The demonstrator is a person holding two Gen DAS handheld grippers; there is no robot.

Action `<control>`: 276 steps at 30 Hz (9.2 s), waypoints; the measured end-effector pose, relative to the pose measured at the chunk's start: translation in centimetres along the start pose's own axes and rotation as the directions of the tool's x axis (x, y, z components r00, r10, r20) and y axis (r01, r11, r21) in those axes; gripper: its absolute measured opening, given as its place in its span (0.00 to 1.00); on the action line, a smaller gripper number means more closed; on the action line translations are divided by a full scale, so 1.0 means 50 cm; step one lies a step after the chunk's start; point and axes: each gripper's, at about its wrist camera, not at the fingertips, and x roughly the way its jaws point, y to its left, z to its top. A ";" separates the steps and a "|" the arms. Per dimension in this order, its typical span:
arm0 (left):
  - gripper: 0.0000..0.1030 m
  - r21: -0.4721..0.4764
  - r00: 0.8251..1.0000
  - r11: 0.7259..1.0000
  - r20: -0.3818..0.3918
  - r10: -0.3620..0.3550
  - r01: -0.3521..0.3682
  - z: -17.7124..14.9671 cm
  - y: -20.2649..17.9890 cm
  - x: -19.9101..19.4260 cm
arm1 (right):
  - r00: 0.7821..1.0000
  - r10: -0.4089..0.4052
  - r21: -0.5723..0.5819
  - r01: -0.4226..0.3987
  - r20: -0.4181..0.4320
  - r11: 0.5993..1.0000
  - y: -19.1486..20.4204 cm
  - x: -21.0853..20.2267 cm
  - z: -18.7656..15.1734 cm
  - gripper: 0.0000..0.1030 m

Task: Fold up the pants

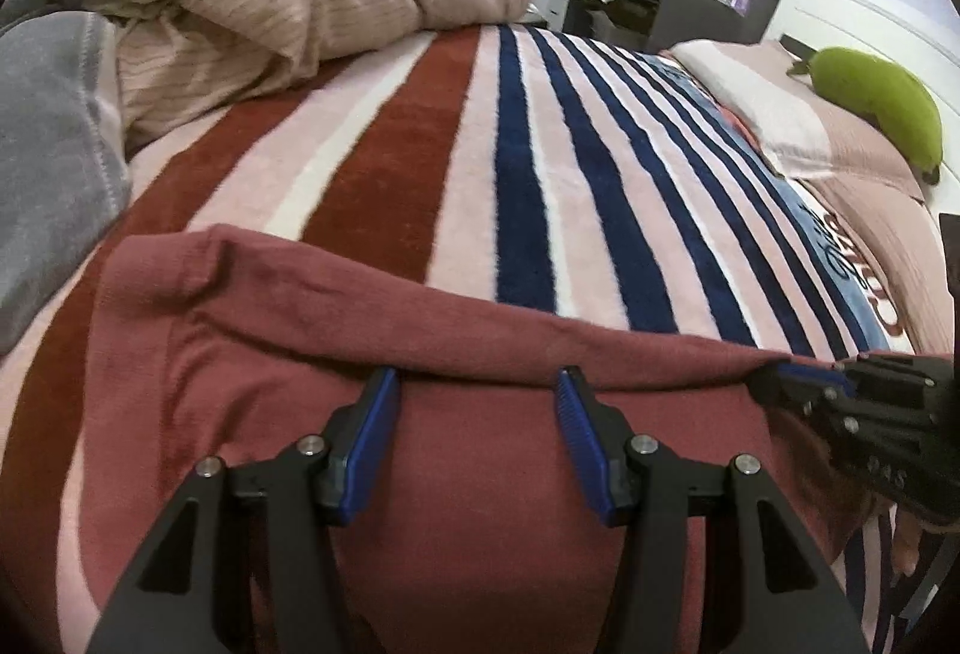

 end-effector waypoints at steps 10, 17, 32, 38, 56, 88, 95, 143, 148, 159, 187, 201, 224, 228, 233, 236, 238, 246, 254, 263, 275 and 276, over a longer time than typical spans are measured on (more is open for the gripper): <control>0.49 0.033 0.999 0.998 0.001 -0.051 0.051 0.007 -0.023 -0.024 | 0.999 -0.044 -0.002 0.044 0.000 0.999 -0.014 0.005 0.029 0.07; 0.51 0.115 0.986 0.980 -0.036 -0.162 0.165 0.002 -0.093 -0.041 | 0.992 -0.129 -0.021 0.129 0.018 0.991 -0.062 -0.160 -0.036 0.30; 0.51 0.194 0.967 0.948 -0.094 -0.239 0.253 -0.022 -0.181 -0.040 | 0.915 -0.396 -0.076 0.391 -0.081 0.917 -0.128 -0.196 -0.214 0.32; 0.51 0.197 0.968 0.949 -0.103 -0.229 0.245 -0.026 -0.181 -0.031 | 0.891 -0.449 -0.086 0.443 -0.073 0.893 -0.157 -0.185 -0.200 0.00; 0.52 0.201 0.976 0.957 -0.107 -0.192 0.210 -0.029 -0.175 -0.022 | 0.942 -0.320 -0.064 0.315 -0.098 0.947 -0.146 -0.177 -0.198 0.24; 0.61 0.130 1.000 0.991 0.007 0.016 -0.017 -0.010 -0.132 -0.020 | 0.868 -0.491 -0.037 0.490 -0.069 0.871 -0.260 -0.117 -0.127 0.03; 0.64 0.115 1.000 0.993 0.014 -0.015 0.013 -0.008 -0.133 -0.026 | 0.882 -0.465 0.009 0.467 -0.071 0.884 -0.280 -0.128 -0.126 0.21; 0.65 0.316 0.984 0.932 -0.063 -0.169 0.180 -0.081 -0.334 -0.053 | 0.790 -0.605 0.003 0.608 -0.103 0.794 -0.399 -0.350 -0.266 0.00; 0.65 0.320 0.984 0.931 -0.092 -0.155 0.177 -0.088 -0.338 -0.032 | 0.774 -0.625 -0.017 0.627 -0.100 0.779 -0.434 -0.325 -0.236 0.00; 0.65 0.328 0.982 0.927 -0.107 -0.157 0.184 -0.095 -0.343 -0.025 | 0.793 -0.603 0.039 0.608 -0.091 0.793 -0.446 -0.385 -0.264 0.34; 0.65 0.327 0.981 0.924 -0.068 -0.183 0.195 -0.083 -0.340 -0.047 | 0.691 -0.720 0.010 0.722 -0.073 0.692 -0.374 -0.533 -0.447 0.03; 0.65 0.341 0.986 0.926 -0.072 -0.150 0.165 -0.085 -0.337 -0.032 | 0.818 -0.556 0.263 0.574 -0.146 0.776 -0.585 -0.559 -0.294 0.02; 0.65 0.338 0.982 0.923 -0.025 -0.188 0.185 -0.071 -0.333 -0.069 | 0.763 -0.603 0.223 0.645 -0.233 0.731 -0.541 -0.611 -0.370 0.52; 0.66 0.343 0.981 0.920 -0.018 -0.195 0.190 -0.071 -0.336 -0.075 | 0.694 -0.681 0.192 0.719 -0.234 0.668 -0.554 -0.589 -0.394 0.29; 0.65 0.336 0.985 0.927 -0.015 -0.175 0.170 -0.068 -0.331 -0.066 | 0.673 -0.709 0.209 0.739 -0.208 0.640 -0.585 -0.587 -0.371 0.04; 0.65 0.335 0.987 0.929 -0.016 -0.160 0.156 -0.068 -0.328 -0.058 | 0.669 -0.716 0.205 0.743 -0.201 0.637 -0.602 -0.579 -0.358 0.03; 0.66 0.337 0.988 0.930 -0.017 -0.153 0.150 -0.069 -0.330 -0.054 | 0.676 -0.710 0.225 0.736 -0.195 0.639 -0.615 -0.576 -0.351 0.03; 0.65 0.351 0.991 0.927 -0.027 -0.133 0.134 -0.075 -0.333 -0.042 | 0.854 -0.500 0.504 0.499 -0.147 0.705 -0.690 -0.623 -0.357 0.19; 0.65 0.350 0.991 0.927 -0.029 -0.134 0.136 -0.076 -0.334 -0.041 | 0.866 -0.489 0.572 0.456 -0.108 0.681 -0.704 -0.666 -0.389 0.32; 0.65 0.361 0.992 0.925 -0.007 -0.127 0.121 -0.073 -0.332 -0.050 | 0.726 -0.656 0.474 0.660 -0.206 0.582 -0.721 -0.610 -0.374 0.02; 0.66 0.333 0.985 0.930 0.009 -0.171 0.159 -0.056 -0.318 -0.079 | 0.910 -0.413 0.674 0.283 0.035 0.682 -0.593 -0.683 -0.416 0.33; 0.66 0.335 0.985 0.929 0.011 -0.172 0.159 -0.056 -0.319 -0.081 | 0.923 -0.385 0.685 0.264 0.026 0.679 -0.593 -0.664 -0.424 0.33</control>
